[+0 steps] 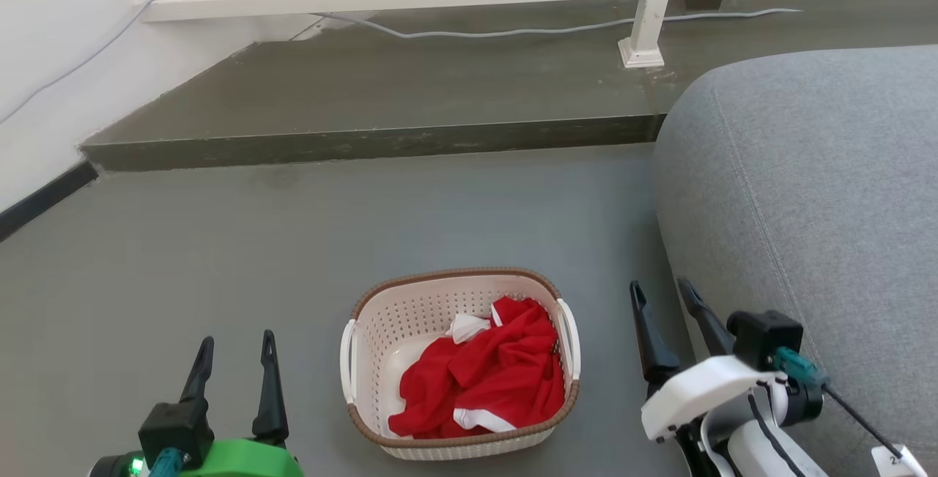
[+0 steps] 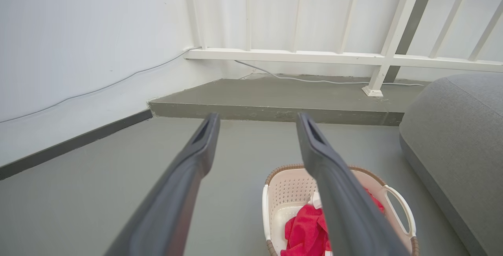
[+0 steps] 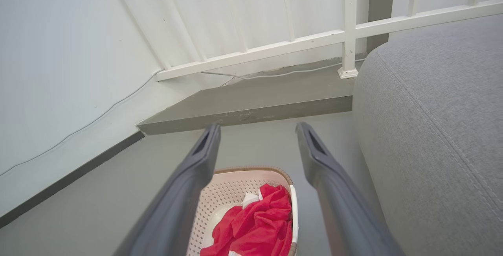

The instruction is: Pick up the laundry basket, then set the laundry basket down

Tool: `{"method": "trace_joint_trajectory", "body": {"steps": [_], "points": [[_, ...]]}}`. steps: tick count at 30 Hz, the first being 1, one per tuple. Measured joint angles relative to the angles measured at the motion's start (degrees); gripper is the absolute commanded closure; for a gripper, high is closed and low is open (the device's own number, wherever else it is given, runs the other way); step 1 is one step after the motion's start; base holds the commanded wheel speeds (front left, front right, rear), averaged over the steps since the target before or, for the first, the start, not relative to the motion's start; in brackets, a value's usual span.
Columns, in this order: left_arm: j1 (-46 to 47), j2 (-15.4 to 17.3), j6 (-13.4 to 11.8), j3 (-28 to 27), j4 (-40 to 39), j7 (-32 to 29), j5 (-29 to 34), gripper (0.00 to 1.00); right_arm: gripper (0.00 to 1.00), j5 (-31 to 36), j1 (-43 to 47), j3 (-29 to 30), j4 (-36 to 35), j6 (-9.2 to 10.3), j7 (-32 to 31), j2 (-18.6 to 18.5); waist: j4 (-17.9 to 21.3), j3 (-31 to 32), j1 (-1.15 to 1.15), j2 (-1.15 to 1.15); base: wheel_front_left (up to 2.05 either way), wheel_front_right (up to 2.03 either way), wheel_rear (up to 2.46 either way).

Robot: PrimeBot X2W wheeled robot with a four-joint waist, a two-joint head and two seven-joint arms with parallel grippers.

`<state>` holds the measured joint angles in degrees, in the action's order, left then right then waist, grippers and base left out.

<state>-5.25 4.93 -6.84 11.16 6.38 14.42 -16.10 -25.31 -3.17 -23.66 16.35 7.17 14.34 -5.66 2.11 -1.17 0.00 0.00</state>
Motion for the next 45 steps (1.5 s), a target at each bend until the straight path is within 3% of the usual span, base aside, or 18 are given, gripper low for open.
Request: {"method": "trace_joint_trajectory", "body": {"steps": [45], "points": [[-4.72,-1.62,-0.01,-1.03,-5.39,0.00,2.63,0.00,0.00,5.63,6.10,6.70,-7.39,0.00,0.00,2.12,-0.28,-0.32,0.00,0.00,0.00,0.00,0.00]]}}
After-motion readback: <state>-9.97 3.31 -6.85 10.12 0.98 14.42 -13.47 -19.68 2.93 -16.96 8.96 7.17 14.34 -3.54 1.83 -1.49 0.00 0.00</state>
